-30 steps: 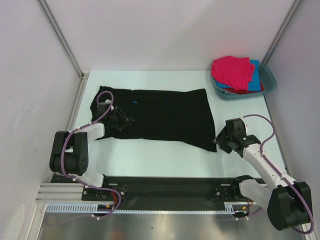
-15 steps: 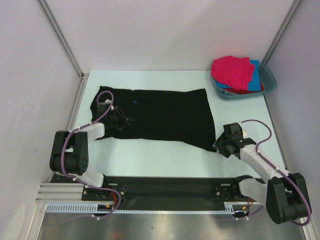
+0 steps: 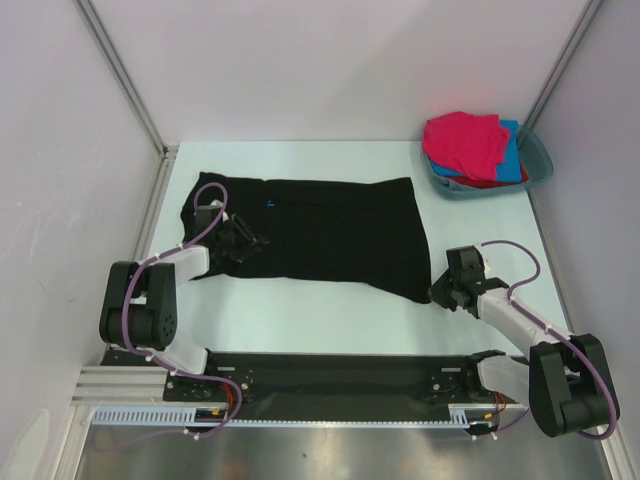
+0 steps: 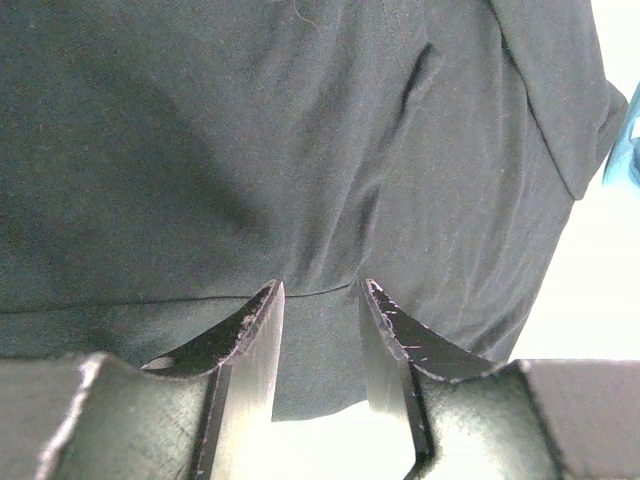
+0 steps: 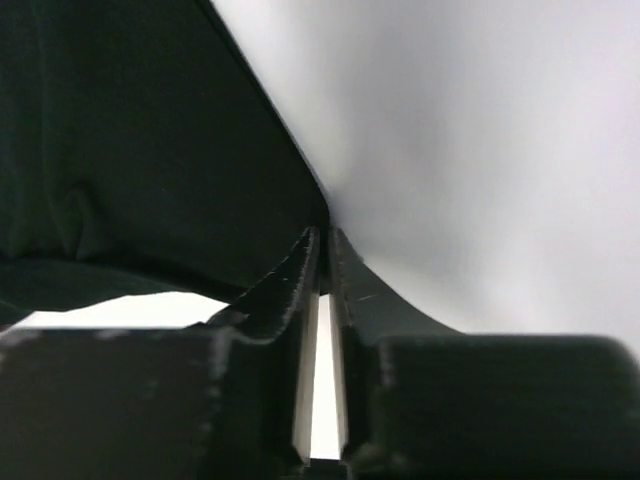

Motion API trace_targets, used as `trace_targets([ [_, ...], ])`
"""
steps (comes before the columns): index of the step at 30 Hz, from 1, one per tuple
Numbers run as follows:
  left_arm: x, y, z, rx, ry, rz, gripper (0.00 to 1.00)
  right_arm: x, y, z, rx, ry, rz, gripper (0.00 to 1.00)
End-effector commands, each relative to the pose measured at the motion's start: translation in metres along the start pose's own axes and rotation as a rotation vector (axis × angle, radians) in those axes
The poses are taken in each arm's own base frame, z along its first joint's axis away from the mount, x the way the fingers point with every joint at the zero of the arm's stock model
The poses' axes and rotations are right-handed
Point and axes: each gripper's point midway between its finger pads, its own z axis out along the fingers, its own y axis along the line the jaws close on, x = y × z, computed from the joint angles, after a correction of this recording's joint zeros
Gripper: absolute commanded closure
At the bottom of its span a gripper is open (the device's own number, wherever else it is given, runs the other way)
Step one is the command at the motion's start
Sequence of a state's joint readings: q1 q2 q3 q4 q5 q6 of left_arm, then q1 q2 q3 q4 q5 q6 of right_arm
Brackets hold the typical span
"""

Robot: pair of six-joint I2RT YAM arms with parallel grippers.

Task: Fold and stack the t-shirts
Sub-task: Fold the tshirt

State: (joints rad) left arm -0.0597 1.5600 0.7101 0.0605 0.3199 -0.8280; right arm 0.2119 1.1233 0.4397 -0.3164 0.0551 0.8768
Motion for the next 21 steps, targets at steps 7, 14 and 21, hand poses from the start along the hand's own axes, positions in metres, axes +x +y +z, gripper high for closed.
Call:
trace_targets([
  [7, -0.011, -0.016, -0.002, 0.035, -0.026, 0.045, 0.59, -0.019, 0.026, -0.019, -0.088, -0.059, -0.056, 1.0],
  [14, -0.013, -0.017, 0.001, 0.034, -0.025, 0.04, 0.59, -0.064, 0.063, -0.041, -0.126, -0.141, -0.129, 1.0],
  [21, -0.013, -0.014, 0.003, 0.019, -0.017, 0.04, 0.59, -0.094, 0.095, -0.016, -0.148, -0.135, -0.138, 1.0],
])
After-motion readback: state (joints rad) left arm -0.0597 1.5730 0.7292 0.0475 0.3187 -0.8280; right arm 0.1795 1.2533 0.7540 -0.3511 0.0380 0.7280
